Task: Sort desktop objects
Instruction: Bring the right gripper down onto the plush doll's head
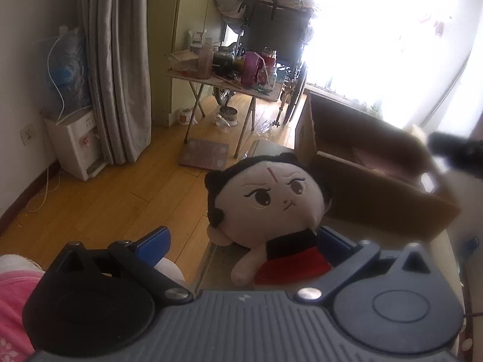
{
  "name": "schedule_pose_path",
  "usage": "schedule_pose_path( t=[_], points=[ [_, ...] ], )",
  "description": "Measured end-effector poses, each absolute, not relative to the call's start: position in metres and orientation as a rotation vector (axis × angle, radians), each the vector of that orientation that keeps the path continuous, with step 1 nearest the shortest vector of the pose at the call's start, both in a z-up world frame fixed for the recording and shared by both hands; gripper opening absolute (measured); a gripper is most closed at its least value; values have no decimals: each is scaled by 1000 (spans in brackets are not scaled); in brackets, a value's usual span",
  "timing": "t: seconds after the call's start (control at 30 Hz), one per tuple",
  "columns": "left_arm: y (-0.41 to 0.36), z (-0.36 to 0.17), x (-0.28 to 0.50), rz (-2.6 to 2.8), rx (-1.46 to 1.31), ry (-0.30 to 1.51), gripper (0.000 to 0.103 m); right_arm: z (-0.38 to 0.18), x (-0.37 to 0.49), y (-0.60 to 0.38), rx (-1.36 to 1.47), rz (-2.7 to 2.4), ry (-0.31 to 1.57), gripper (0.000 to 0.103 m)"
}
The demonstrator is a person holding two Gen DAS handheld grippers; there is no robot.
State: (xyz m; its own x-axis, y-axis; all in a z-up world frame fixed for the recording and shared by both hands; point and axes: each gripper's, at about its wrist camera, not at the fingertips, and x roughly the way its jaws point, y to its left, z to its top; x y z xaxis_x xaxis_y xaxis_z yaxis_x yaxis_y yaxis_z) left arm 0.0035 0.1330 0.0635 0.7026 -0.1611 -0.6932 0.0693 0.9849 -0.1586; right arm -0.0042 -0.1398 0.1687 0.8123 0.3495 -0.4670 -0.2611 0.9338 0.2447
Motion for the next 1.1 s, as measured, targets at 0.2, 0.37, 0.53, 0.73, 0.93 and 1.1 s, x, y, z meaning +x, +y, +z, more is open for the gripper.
schedule_pose_path(
  t=[0.2, 0.37, 0.53, 0.73, 0.93, 1.1],
  points=[
    [139, 44, 25, -165, -153, 798, 103, 146, 27, -116, 223, 408, 641, 102],
    [147, 27, 45, -203, -225, 846, 103, 122, 45, -110, 276, 391, 703, 102],
    [151, 12, 66, -224, -269, 925, 103, 91, 74, -113, 388, 392, 806, 102],
    [152, -3, 85, -254, -299, 987, 103, 59, 101, -116, 477, 346, 904, 102],
    [144, -17, 97, -282, -320, 1037, 103, 30, 119, -120, 596, 337, 988, 102],
    [140, -22, 99, -314, -344, 1046, 103, 15, 126, -113, 663, 384, 1039, 102]
  ],
)
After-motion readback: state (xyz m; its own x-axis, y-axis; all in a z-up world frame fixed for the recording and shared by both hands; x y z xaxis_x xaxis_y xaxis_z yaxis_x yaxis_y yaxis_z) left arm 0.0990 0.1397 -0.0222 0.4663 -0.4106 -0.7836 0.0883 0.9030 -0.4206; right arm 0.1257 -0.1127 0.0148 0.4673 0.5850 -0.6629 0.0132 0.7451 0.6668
